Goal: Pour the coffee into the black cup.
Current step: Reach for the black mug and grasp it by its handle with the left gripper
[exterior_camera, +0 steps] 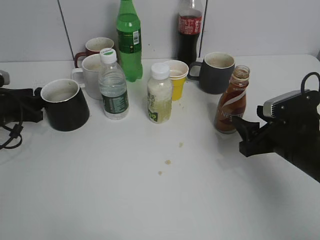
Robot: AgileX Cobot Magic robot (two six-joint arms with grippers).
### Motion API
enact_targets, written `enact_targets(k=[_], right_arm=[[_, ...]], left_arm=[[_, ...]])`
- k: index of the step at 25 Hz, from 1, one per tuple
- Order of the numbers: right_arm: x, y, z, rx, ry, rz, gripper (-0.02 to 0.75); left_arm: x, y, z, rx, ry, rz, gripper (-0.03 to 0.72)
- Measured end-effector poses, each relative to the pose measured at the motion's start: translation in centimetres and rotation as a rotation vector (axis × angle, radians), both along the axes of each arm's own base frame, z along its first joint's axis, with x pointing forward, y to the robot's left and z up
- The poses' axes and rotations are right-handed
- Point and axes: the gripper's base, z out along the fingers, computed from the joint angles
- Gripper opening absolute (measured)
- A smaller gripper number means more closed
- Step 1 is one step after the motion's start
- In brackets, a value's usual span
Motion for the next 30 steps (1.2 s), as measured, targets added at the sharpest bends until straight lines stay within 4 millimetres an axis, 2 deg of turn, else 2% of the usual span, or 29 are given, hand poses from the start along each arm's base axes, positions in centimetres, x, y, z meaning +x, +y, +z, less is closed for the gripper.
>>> enact_targets(k=[8,14,17,21,22,27,30], right_arm=[[0.0,0.0,0.0,-0.020,-0.008,0.006,0.501],[0.0,0.0,0.0,-0.030,-0.012,0.009,0.500],[0.0,0.0,0.0,-0.039,-0.016,0.011,0.500],[0.0,0.0,0.0,-0.041,-0.017,0.012,0.500],[0.0,0.0,0.0,-0.044,-0.018,0.013,0.507],[0.8,0.3,-0.2,-0.037,-0.028,0.019,0.597],[1.8,0.5,-1.0,-0.021,-0.010,0.014,0.615]], left_arm=[[2.4,-0.3,-1.8,-0.013,-0.020,-0.072,0.348],[3.8,-0.6,-1.9,-0.007,-0.080,-0.149,0.296],[4.7,-1.0,-2.1,0.001,-0.099,-0.177,0.223],[5.7,-1.9,-2.5,-0.012,-0.120,-0.192,0.057],[5.9,-2.0,-2.4,-0.027,-0.129,-0.188,0.043],[5.7,-2.3,-2.2,-0.031,-0.121,-0.168,0.043],[4.9,-2.2,-1.3,-0.012,-0.113,-0.158,0.040]])
